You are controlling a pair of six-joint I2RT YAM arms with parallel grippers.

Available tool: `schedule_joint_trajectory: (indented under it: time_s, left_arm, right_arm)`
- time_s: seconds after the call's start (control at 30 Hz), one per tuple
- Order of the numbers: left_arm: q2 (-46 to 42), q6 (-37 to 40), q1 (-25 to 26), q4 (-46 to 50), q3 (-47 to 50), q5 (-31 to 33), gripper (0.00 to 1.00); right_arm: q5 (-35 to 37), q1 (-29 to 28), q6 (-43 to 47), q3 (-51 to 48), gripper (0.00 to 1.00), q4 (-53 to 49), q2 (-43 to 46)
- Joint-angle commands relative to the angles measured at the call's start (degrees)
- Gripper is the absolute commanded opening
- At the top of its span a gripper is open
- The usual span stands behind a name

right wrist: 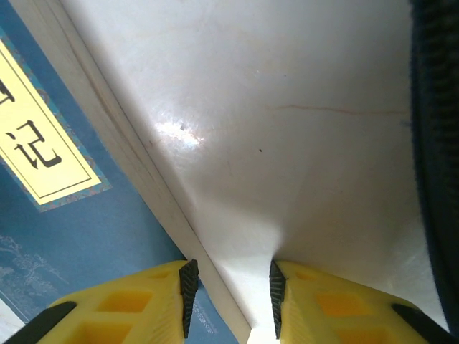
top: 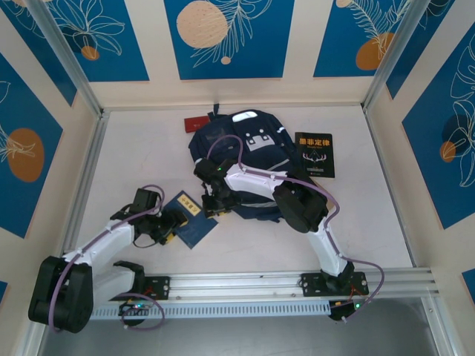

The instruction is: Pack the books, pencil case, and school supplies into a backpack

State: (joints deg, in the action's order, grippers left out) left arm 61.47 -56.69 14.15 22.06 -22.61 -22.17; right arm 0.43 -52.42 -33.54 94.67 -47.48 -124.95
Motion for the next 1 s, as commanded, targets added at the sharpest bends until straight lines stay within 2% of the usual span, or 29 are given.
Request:
schedule_joint_trajectory:
  time_s: [0.0, 0.23, 0.4, 0.63, 0.77, 0.97]
  left_arm:
    - [0.95, -0.09, 0.26, -3.09, -0.75, -3.43, 0.60]
    - [-1.29, -0.31, 0.17, -10.44, -1.11, -10.37, 0.51]
    - [-4.80, -4.27, 0.00, -17.47, -0.40, -13.93, 0.52]
    - [-3.32, -6.86, 0.00, -21.62, -1.01, -16.24, 0.52]
    - [-1.50, -3.07, 0.00, -15.09, -3.03, -14.03, 0.46]
    - [-0.15, 5.66, 0.02, -1.47, -7.73, -6.57, 0.25]
  right_arm:
    - [-3.00, -1.01, 1.29, -2.46, 0.38, -1.51, -0.97]
    - [-3.13, -0.90, 1.57, -3.26, 0.33, -2.05, -1.70]
    - [-5.94, -0.15, 1.00, -3.78, 0.31, -2.18, -1.17]
    - [-7.62, 0.30, 0.76, -4.73, 0.30, -0.57, 0.39]
    - [-7.13, 0.61, 0.41, -5.21, 0.30, -0.41, 0.76]
    - [-5.80, 1.42, -2.16, -7.54, 0.32, 1.66, 5.26]
